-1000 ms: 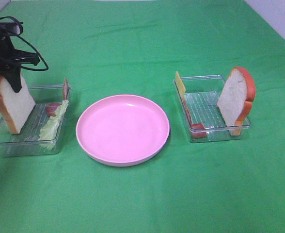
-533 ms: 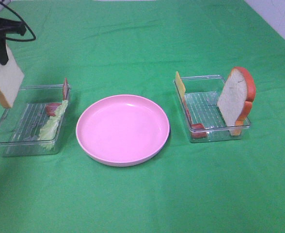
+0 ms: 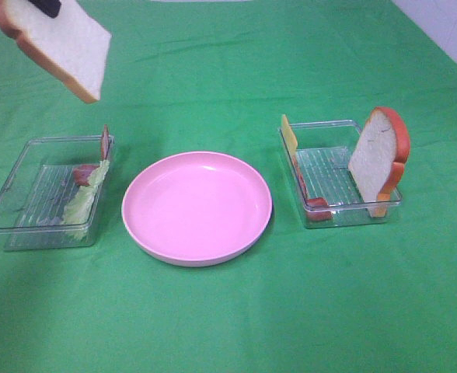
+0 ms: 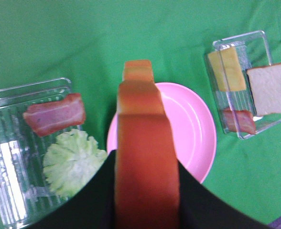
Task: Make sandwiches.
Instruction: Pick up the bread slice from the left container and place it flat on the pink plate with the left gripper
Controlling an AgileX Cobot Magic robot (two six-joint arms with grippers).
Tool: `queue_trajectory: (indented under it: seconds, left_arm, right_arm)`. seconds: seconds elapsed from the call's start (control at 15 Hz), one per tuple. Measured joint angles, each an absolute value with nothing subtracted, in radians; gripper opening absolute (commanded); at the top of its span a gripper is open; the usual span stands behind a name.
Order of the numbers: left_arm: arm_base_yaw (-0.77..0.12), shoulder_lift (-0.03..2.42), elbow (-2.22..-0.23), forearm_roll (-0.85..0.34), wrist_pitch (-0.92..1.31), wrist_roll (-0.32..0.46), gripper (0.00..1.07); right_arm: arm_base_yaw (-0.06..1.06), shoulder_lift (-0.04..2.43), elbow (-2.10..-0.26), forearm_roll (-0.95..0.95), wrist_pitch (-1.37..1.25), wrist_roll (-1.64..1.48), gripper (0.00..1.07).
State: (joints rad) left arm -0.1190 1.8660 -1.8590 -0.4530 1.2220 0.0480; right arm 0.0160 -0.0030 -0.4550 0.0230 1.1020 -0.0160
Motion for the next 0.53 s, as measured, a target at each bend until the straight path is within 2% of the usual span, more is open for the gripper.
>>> queue_trajectory:
  seconds: [0.33,0.47,0.53]
  left_arm:
    - [-0.313,1.996,-1.859,-0.5,1.222,0.017,0.0]
    - [-0.335,2.082,-1.859,-0.558,1.222,0.019,0.0]
    - [-0.338,2.11,-1.847,-0.6,1.221,0.046,0.0]
  right_arm:
    - [0.016,-0.003,-0.455,0.023,1.102,-0.016,0.92]
    - [0.016,-0.003,-0.455,0.023,1.102,-0.016,0.92]
    - [0.016,-0.003,-0.455,0.023,1.102,-0.016,0.92]
